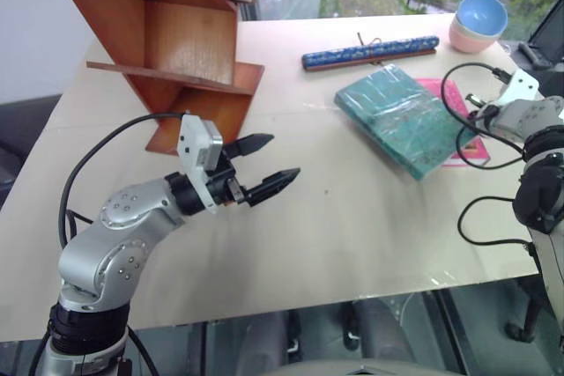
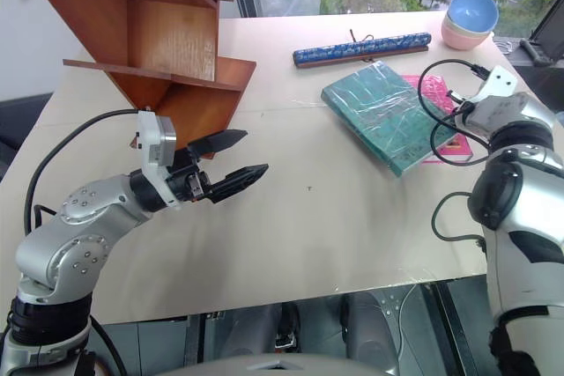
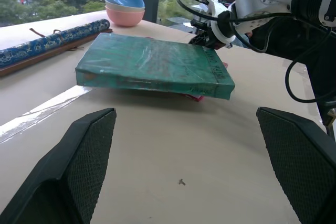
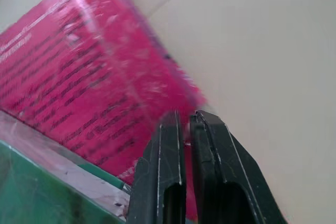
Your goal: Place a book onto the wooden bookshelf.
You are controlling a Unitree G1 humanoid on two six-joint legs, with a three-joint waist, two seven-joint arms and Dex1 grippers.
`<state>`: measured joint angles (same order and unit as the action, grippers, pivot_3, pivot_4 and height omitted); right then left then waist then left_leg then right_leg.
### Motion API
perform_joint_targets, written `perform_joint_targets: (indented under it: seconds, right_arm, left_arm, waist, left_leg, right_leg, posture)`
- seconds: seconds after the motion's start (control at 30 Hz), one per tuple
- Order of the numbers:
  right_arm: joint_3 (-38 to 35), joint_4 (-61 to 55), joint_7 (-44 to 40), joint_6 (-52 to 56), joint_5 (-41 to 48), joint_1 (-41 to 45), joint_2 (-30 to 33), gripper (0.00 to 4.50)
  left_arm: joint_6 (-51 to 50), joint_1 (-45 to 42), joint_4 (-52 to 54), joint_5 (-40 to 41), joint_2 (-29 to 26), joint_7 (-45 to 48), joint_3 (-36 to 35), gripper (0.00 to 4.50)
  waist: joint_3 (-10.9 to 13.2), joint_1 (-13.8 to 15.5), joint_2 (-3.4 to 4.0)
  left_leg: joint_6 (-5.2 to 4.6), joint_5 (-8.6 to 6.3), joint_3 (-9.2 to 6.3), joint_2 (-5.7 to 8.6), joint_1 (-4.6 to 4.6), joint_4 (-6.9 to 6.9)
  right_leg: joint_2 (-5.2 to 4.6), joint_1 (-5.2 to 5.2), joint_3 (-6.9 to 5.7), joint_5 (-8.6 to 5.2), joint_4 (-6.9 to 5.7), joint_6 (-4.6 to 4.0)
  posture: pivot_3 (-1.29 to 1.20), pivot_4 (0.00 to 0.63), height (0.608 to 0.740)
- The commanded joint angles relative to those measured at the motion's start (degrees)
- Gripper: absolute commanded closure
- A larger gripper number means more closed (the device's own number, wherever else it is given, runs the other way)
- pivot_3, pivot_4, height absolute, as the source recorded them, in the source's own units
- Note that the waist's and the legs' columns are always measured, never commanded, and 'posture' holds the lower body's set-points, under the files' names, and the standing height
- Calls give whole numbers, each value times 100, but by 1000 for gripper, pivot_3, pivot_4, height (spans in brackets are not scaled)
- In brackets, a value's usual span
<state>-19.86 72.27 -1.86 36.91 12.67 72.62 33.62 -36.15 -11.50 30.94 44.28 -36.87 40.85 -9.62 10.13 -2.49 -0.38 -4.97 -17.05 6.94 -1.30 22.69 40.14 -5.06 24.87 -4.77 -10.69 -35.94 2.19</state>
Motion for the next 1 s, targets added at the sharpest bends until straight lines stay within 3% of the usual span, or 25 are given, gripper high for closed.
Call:
perform_joint_targets:
  seconds: [0.03, 0.17, 0.23, 0.63, 1.0]
  right_arm:
    - [1130, -346, -952, -687, -1002, -104, 292, 4161]
    - [2195, -215, -1615, -1316, -1968, -299, 621, 4161]
    - [2330, -106, -1899, -1372, -2085, -343, 730, 4161]
    - [1463, 315, -2755, -701, -1369, -428, 670, 4161]
    - [1356, 244, -3155, -693, -1331, -540, 464, 4161]
  left_arm:
    - [111, -150, 63, 10, -2, 36, -3, 0]
    - [107, -213, 51, 1, 40, 22, 57, 0]
    - [108, -213, 57, -2, 43, 26, 58, 0]
    - [158, -23, 184, 5, -154, 189, -90, 0]
    - [106, 179, 319, 98, -294, 158, -280, 0]
  waist:
    - [1, 28, 3]
    - [2, 67, 4]
    - [2, 49, 5]
    - [3, 4, 9]
    - [3, 3, 9]
  left_leg:
    - [0, 0, -2, 1, 4, 0]
    - [0, 0, -11, 5, 13, 0]
    - [0, 0, -11, 6, 14, -1]
    - [5, 3, -5, 1, 4, 0]
    - [5, 3, -7, 2, 5, -1]
  right_leg:
    - [-2, 2, -2, 0, 0, 0]
    - [-8, 2, -14, -1, 7, 0]
    - [-8, 2, -15, -1, 8, 1]
    - [-3, -1, -7, -1, 4, 0]
    - [-4, -1, -8, -1, 5, 0]
  posture:
    - [0, 150, 738]
    - [0, 150, 738]
    - [0, 150, 738]
    - [0, 150, 738]
    - [0, 150, 738]
